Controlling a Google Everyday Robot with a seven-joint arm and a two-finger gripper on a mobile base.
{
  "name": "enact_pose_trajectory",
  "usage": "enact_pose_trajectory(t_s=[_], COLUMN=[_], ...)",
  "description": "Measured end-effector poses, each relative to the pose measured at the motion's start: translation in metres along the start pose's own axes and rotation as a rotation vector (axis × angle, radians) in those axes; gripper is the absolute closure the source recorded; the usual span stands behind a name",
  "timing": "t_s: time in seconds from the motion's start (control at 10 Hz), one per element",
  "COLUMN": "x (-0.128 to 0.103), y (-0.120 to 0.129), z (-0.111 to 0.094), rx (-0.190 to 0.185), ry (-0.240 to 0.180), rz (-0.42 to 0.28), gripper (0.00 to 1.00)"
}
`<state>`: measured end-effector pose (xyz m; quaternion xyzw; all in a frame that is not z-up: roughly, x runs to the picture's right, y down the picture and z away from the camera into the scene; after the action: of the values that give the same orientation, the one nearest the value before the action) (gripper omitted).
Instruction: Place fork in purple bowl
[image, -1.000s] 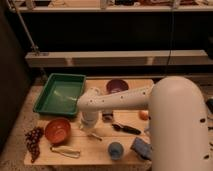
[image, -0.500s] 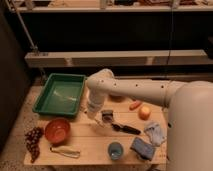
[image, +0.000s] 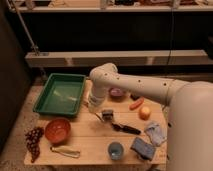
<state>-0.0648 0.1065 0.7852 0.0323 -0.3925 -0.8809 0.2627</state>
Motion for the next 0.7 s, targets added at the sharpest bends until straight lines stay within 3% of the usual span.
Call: enact_pose_trajectory(t_s=[0.2, 0.3, 0.5, 0.7], x=[0.001, -0.003, -0.012, -0.028], y=[0.006, 0.022, 0.061, 0.117], z=[-0.003, -0.010, -0.028, -0.059], rx=[-0.031, -0.059, -0.109, -0.166], ry=[-0.024, -0.036, -0.050, -0.038], rz=[0.018, 0.042, 0.093, 0.161], gripper=[0.99, 0.99, 0.99, 0.99])
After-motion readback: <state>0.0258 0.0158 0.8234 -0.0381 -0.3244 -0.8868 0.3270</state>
